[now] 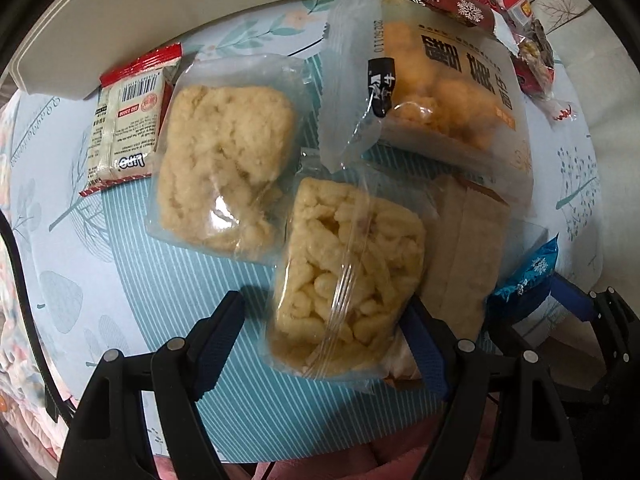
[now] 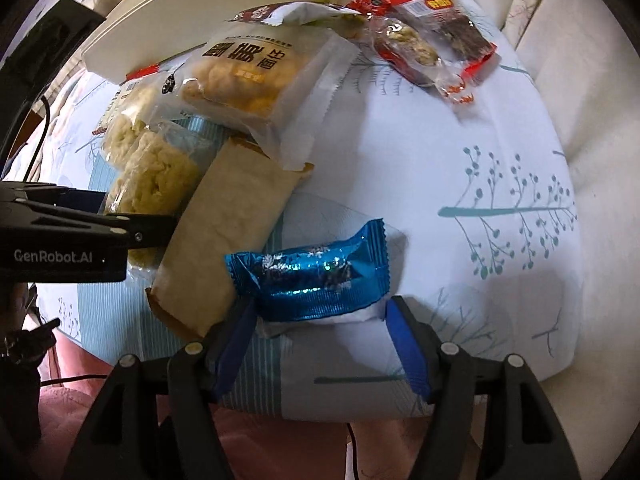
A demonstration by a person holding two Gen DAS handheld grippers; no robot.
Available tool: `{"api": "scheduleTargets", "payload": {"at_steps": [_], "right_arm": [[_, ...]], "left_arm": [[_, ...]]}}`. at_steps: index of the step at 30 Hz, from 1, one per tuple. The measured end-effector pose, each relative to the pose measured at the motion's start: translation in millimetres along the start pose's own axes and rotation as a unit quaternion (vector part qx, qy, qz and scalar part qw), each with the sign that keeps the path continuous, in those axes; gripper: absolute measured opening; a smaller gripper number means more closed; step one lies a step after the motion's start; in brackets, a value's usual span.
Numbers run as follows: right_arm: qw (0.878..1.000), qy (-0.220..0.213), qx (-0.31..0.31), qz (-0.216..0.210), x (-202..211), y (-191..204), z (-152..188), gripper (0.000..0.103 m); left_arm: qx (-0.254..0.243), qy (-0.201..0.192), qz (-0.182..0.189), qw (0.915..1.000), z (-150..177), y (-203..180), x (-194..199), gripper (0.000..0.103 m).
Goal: Organize snacks
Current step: 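Grasp the blue wrapped snack with the right tool while the left grasps the puffed-snack bag, then lower the puffed-snack bag into the tray with the left tool while the right drops the blue snack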
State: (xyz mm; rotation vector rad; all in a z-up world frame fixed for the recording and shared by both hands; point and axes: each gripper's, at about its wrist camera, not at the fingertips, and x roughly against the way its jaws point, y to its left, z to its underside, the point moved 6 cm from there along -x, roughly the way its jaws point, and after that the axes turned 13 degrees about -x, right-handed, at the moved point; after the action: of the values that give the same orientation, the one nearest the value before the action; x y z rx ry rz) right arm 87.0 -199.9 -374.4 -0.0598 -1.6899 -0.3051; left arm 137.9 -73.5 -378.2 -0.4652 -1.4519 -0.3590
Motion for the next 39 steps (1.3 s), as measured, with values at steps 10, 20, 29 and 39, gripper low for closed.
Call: {"api": "scheduleTargets", "payload": {"at_steps": [10,20,29,39], "right_arm": [[1.000,-0.017,0.010,-0.010,-1,3,-9,0.064],[0.999,-0.032,0.005,-0.013,8,9,-21,0.047],[0.998,-0.051,-0.014,-0.024,30,22,-2,0.045],[0.994,-0.091,-0.005,-0.055,69,61,-8,0.045]], "left_arm": [[0.010,-0.001,-0.005,0.9999,-24,-9,1,0.063],[0.007,-0.001,0.011,0.9999,-19,-6,5,0.057],[0.004,-0.008,0.031,0.9995,-6,8,22,0.057],[0.011,-0.047,0.047,0.9978,12,36,77,0.057]]}}
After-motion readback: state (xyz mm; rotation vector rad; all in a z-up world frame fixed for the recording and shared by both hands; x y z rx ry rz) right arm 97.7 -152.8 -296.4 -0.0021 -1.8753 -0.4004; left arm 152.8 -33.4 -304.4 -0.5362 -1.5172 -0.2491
